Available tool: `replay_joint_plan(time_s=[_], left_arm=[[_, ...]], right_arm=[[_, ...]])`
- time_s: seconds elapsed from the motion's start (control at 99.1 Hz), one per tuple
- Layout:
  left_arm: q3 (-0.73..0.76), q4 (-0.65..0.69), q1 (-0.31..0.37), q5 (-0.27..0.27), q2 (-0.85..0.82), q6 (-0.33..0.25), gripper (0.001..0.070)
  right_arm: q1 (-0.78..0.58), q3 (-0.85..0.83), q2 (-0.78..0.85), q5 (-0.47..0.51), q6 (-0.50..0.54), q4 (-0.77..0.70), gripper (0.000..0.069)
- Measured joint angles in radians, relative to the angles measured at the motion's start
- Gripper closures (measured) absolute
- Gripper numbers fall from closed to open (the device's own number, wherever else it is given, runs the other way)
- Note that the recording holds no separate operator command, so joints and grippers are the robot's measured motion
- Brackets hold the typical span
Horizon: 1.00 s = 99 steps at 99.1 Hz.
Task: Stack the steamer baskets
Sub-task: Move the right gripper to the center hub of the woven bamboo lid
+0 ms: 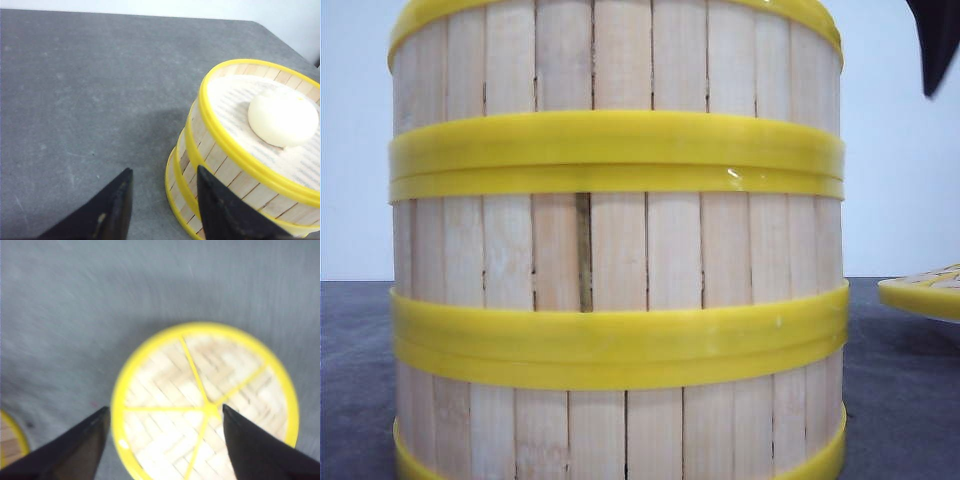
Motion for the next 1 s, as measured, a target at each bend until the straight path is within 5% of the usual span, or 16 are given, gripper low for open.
replay_joint_plan(time_s=[0.333,0.504,0.999], left_arm=[[0.000,0.003,0.000,0.000,0.000,0.000,0.0477],[0.000,0.003,0.000,0.000,0.000,0.000,0.0477],[0.000,0.004,0.000,0.000,0.000,0.000,0.0477]], right_arm=[[-0.099,-0.205,0.055,-0.013,0.005,0.120,0.0291],[-0.121,-0.288,0.056,-0.013,0.017,0.211,0.0379],[-0.127,-0.295,0.092,-0.002,0.031,0.306,0.0407]])
